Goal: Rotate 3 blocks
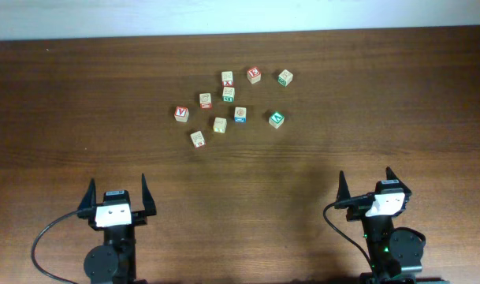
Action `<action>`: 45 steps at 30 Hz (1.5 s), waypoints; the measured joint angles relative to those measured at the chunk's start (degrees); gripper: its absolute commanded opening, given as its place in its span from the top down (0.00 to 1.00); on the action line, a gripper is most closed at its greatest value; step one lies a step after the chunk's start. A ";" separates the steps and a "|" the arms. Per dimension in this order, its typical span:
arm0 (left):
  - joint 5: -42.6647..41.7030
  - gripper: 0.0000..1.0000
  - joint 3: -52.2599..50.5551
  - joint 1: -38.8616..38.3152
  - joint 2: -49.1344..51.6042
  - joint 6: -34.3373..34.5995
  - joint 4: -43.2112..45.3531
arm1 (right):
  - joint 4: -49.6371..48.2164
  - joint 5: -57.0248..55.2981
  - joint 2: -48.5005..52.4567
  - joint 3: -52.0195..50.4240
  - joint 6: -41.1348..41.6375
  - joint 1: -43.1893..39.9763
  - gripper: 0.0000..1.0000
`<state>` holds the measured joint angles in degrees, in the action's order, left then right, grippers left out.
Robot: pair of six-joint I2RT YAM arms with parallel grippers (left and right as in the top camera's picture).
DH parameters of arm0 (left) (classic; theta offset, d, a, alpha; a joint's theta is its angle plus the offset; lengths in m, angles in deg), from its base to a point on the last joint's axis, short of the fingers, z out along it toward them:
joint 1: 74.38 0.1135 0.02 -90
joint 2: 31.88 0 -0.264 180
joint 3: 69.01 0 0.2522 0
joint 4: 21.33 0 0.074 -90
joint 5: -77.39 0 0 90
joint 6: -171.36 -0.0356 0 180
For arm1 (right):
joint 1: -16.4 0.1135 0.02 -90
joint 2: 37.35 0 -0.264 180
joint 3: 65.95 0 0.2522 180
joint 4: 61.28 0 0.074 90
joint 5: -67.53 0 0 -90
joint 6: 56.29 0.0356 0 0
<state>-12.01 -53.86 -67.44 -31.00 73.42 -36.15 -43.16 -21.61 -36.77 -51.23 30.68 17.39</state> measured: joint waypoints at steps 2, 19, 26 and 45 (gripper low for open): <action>0.00 0.01 0.00 0.00 0.00 0.00 0.00 | 0.00 0.00 0.00 0.00 0.02 0.00 0.01; 0.00 0.01 0.00 0.00 0.00 0.00 0.00 | -0.11 0.00 0.00 0.00 0.00 0.00 0.01; 0.00 0.01 0.00 0.00 0.00 0.00 0.00 | -0.11 0.00 0.00 0.00 0.00 0.00 0.01; -3.63 0.01 8.15 0.00 7.26 0.48 -3.04 | 0.81 0.50 0.31 6.05 -0.02 0.07 0.01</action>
<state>-15.64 -45.70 -67.44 -23.74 73.90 -39.19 -42.35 -21.10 -36.47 -45.18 30.66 17.46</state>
